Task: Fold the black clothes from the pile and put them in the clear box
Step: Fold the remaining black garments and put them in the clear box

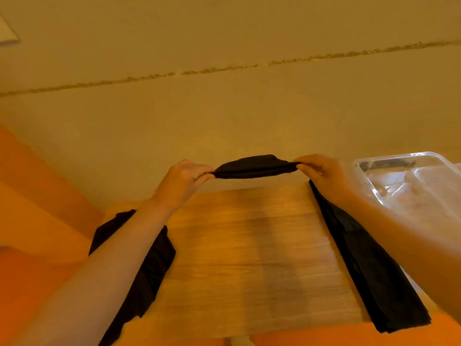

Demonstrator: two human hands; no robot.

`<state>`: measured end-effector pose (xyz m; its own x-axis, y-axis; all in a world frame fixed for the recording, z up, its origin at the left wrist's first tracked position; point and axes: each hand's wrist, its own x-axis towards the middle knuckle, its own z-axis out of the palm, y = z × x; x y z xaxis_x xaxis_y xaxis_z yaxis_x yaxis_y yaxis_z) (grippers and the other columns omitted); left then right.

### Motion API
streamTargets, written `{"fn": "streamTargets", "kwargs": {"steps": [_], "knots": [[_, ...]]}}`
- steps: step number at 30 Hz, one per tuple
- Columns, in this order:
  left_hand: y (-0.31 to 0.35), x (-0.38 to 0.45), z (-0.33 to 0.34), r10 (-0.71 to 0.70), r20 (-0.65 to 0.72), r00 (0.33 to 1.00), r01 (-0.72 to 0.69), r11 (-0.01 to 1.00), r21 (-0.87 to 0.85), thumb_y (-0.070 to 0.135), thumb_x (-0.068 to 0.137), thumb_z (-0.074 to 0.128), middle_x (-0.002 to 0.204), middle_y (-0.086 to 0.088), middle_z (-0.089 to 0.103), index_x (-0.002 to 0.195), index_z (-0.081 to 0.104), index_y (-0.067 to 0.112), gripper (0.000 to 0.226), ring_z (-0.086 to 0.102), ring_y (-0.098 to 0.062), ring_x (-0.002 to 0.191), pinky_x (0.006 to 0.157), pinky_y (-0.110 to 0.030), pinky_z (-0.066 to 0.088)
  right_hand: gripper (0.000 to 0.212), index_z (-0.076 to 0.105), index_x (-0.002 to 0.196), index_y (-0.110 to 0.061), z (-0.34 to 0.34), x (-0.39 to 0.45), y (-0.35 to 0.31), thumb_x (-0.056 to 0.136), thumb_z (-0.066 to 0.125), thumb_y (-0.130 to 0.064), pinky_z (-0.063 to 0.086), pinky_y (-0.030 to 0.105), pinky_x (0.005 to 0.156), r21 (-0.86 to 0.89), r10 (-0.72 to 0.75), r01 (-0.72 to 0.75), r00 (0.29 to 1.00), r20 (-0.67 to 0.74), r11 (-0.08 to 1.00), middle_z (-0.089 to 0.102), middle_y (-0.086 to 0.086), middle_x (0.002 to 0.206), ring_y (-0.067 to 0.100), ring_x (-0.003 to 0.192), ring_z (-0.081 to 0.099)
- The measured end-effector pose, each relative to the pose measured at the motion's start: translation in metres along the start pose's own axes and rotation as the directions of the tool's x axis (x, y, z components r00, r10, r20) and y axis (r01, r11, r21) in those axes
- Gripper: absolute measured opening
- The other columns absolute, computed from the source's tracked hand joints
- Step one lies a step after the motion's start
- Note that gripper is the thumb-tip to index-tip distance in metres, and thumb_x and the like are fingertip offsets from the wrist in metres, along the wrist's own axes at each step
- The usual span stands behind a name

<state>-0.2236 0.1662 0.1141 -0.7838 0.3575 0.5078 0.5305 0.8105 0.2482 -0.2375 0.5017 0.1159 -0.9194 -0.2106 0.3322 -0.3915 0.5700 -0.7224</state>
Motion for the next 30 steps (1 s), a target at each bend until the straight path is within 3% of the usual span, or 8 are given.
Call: {"fn": "streamTargets", "kwargs": {"steps": [4, 8, 11, 14, 18, 21, 26, 30], "knots": [[0.020, -0.097, 0.057, 0.014, 0.212, 0.977, -0.011, 1.000, -0.016, 0.005, 0.071, 0.081, 0.083, -0.004, 0.073, 0.092, 0.074, 0.007, 0.022, 0.070, -0.019, 0.073, 0.072, -0.030, 0.055, 0.025, 0.067, 0.112, -0.013, 0.046, -0.085, 0.061, 0.088, 0.065, -0.011, 0.052, 0.018, 0.089, -0.118, -0.005, 0.028, 0.982, 0.187, 0.993, 0.071, 0.003, 0.104, 0.011, 0.097, 0.068], [0.052, -0.180, 0.105, -0.068, 0.347, 0.936, 0.079, 0.997, -0.017, 0.007, 0.058, 0.090, 0.082, 0.001, 0.074, 0.085, 0.075, 0.013, 0.032, 0.071, -0.012, 0.076, 0.078, -0.024, 0.048, 0.039, 0.065, 0.117, -0.020, 0.079, -0.169, 0.099, 0.093, 0.043, -0.042, 0.051, 0.027, 0.094, -0.196, 0.084, -0.018, 0.938, 0.338, 0.981, 0.069, -0.001, 0.114, 0.001, 0.106, 0.058], [0.077, -0.218, 0.121, -0.114, 0.323, 0.939, 0.128, 0.992, -0.021, 0.009, 0.061, 0.089, 0.087, 0.002, 0.074, 0.085, 0.075, 0.014, 0.028, 0.070, -0.011, 0.085, 0.085, -0.024, 0.041, 0.063, 0.065, 0.120, -0.020, 0.086, -0.213, 0.111, 0.096, 0.022, -0.060, 0.046, 0.022, 0.098, -0.214, 0.055, 0.027, 0.927, 0.370, 0.976, 0.065, -0.002, 0.120, -0.001, 0.113, 0.051], [0.097, -0.247, 0.123, -0.107, 0.267, 0.958, 0.111, 0.994, 0.002, 0.018, 0.082, 0.067, 0.094, 0.004, 0.072, 0.090, 0.074, 0.016, 0.010, 0.066, -0.010, 0.092, 0.091, -0.027, 0.039, 0.056, 0.063, 0.121, -0.018, 0.081, -0.242, 0.116, 0.099, 0.025, -0.053, 0.034, 0.013, 0.105, -0.196, 0.029, 0.050, 0.926, 0.376, 0.979, 0.059, -0.003, 0.125, -0.003, 0.121, 0.044], [0.122, -0.273, 0.115, -0.110, 0.252, 0.961, 0.104, 0.994, 0.038, 0.026, 0.087, 0.062, 0.083, 0.008, 0.067, 0.078, 0.070, 0.020, 0.014, 0.062, -0.009, 0.083, 0.086, -0.032, 0.041, 0.040, 0.068, 0.115, -0.016, 0.073, -0.268, 0.115, 0.097, 0.040, -0.040, 0.051, 0.029, 0.095, -0.232, -0.043, 0.133, 0.933, 0.357, 0.964, 0.063, -0.002, 0.123, 0.003, 0.120, 0.051], [0.133, -0.277, 0.110, -0.157, 0.152, 0.976, 0.148, 0.987, 0.067, 0.030, 0.088, 0.063, 0.074, 0.009, 0.064, 0.068, 0.066, 0.021, 0.022, 0.058, -0.009, 0.076, 0.080, -0.032, 0.040, 0.047, 0.067, 0.115, -0.017, 0.069, -0.279, 0.102, 0.098, 0.038, -0.049, 0.051, 0.032, 0.095, -0.237, -0.088, 0.192, 0.916, 0.392, 0.952, 0.062, -0.003, 0.125, 0.012, 0.122, 0.053], [0.145, -0.227, 0.135, -0.328, 0.120, 0.937, 0.326, 0.945, 0.036, 0.032, 0.097, 0.044, 0.116, -0.003, 0.065, 0.112, 0.066, 0.012, 0.033, 0.057, -0.018, 0.111, 0.096, -0.031, 0.041, 0.044, 0.056, 0.130, -0.013, 0.112, -0.239, 0.066, 0.097, 0.038, -0.038, 0.037, 0.034, 0.108, -0.263, -0.043, 0.146, 0.931, 0.362, 0.954, 0.049, 0.002, 0.142, 0.020, 0.133, 0.043], [0.145, -0.200, 0.182, -0.457, 0.340, 0.822, 0.440, 0.889, 0.131, 0.036, 0.100, 0.033, 0.156, -0.006, 0.028, 0.147, 0.033, 0.013, 0.053, 0.020, -0.022, 0.145, 0.116, -0.042, 0.022, 0.059, 0.028, 0.149, -0.016, 0.165, -0.204, 0.058, 0.099, 0.016, -0.045, 0.015, 0.036, 0.120, -0.412, 0.048, 0.168, 0.884, 0.465, 0.896, 0.019, 0.001, 0.158, 0.016, 0.146, 0.013]]}}
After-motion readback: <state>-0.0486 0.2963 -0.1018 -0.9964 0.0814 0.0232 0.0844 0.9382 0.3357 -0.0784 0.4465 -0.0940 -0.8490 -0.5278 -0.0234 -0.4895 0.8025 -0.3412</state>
